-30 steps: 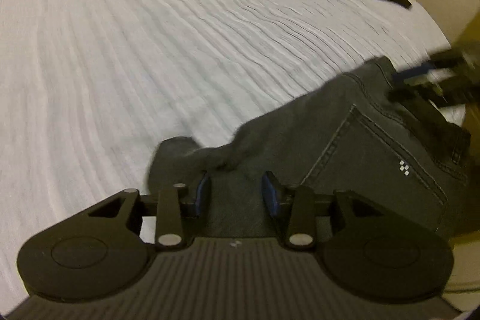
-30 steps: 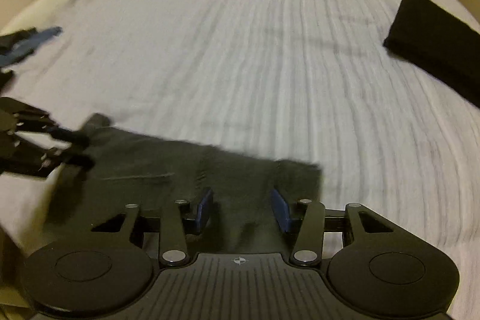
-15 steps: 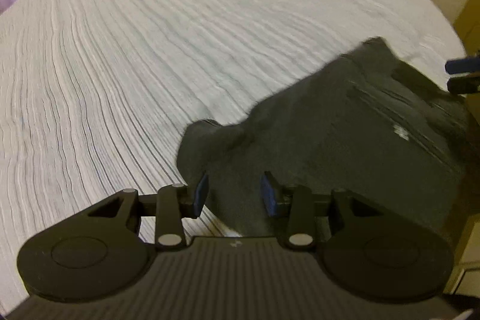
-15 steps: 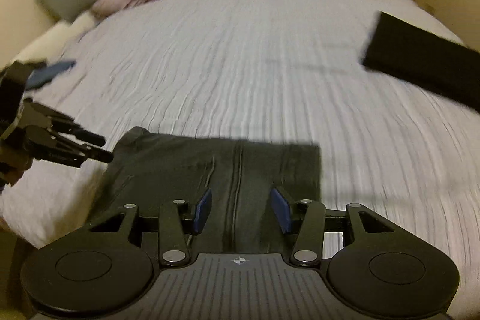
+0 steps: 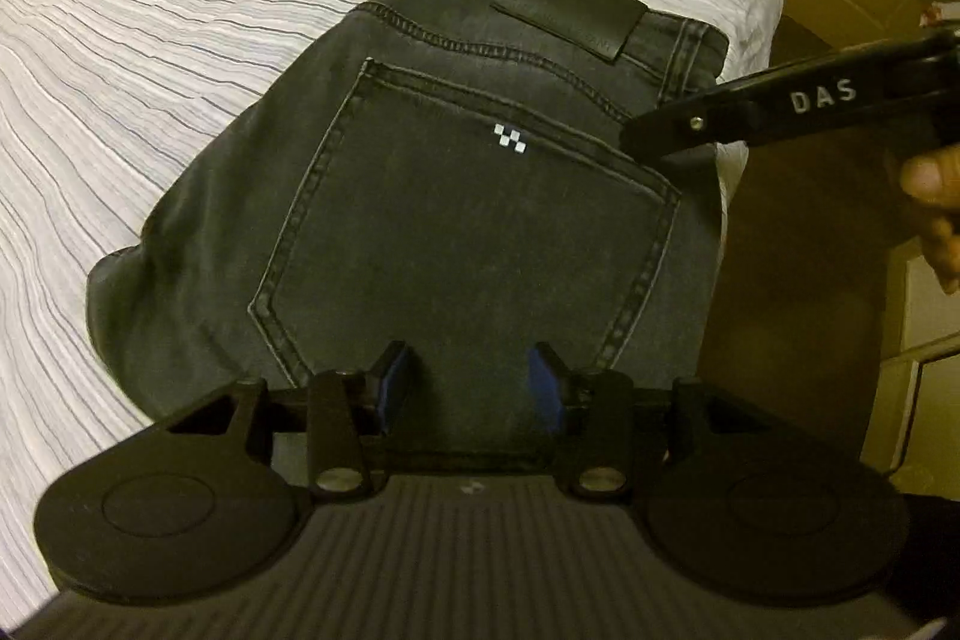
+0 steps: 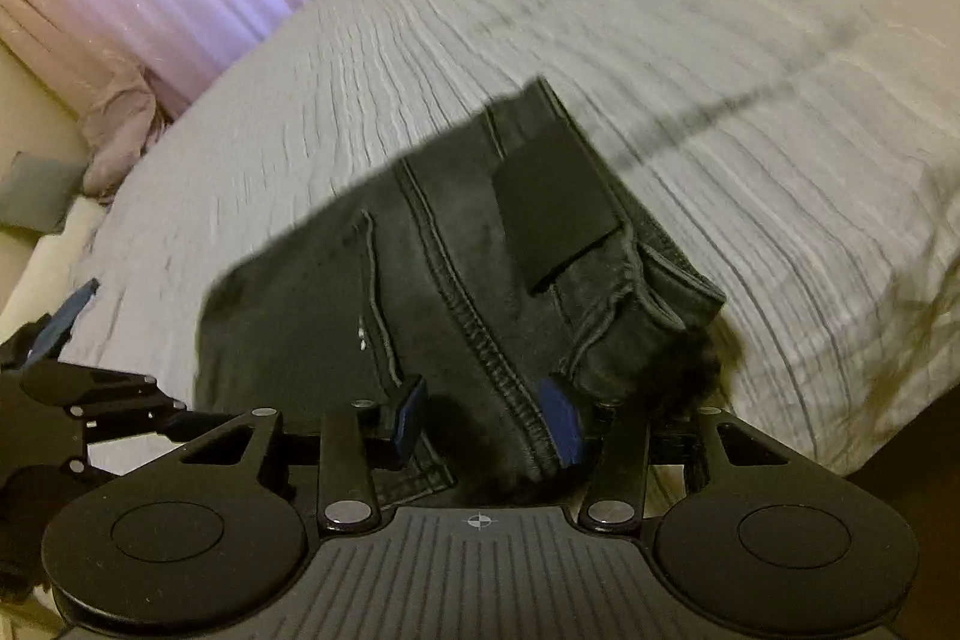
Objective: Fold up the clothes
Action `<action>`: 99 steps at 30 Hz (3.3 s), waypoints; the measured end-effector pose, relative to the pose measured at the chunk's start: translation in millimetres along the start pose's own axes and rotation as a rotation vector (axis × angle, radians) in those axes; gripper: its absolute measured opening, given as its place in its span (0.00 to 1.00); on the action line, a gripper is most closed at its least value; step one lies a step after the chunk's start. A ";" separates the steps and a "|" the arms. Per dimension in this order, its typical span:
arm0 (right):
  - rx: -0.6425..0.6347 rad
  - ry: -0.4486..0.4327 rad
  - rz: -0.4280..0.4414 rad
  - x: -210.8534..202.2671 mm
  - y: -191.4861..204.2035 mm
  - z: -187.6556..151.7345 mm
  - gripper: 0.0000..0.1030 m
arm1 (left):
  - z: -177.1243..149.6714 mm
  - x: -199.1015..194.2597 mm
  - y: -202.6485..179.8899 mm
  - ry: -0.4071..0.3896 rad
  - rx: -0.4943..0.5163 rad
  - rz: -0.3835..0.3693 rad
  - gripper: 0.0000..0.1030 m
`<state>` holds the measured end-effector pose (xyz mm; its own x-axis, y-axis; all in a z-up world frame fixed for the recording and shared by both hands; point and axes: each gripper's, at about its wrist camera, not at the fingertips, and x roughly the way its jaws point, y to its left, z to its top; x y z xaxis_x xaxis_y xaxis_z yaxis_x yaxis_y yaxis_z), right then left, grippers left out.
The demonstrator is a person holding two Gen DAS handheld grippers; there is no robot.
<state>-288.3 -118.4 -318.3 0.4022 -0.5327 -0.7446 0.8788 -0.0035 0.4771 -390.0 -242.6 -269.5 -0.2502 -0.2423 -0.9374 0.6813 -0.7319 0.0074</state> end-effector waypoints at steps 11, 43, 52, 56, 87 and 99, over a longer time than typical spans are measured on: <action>-1.055 0.039 -0.233 -62.4 47.2 -51.4 0.90 | -54.1 -47.9 -30.6 -0.188 0.255 0.190 0.74; -1.565 0.360 -0.103 -11.2 99.6 -30.7 0.38 | -90.0 2.3 -103.0 -0.192 0.391 0.553 0.89; -1.633 0.223 -0.168 -29.5 93.0 -73.0 0.60 | -76.2 -16.7 -79.7 -0.176 0.332 0.482 0.89; -1.775 0.152 -0.192 -23.9 89.0 -98.2 0.60 | -72.0 -24.1 -69.5 -0.182 0.287 0.451 0.89; -1.413 0.492 0.058 -9.8 148.3 73.5 0.40 | -26.6 -28.4 -85.2 -0.096 0.438 0.630 0.45; -1.508 0.324 0.021 -40.2 110.6 24.6 0.84 | -4.7 -52.3 -57.6 -0.051 0.343 0.498 0.21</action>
<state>-213.7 -118.1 -224.1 0.2787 -0.3208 -0.9052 0.2270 0.9378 -0.2625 -412.9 -184.7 -222.5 0.0034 -0.6328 -0.7743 0.4663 -0.6840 0.5611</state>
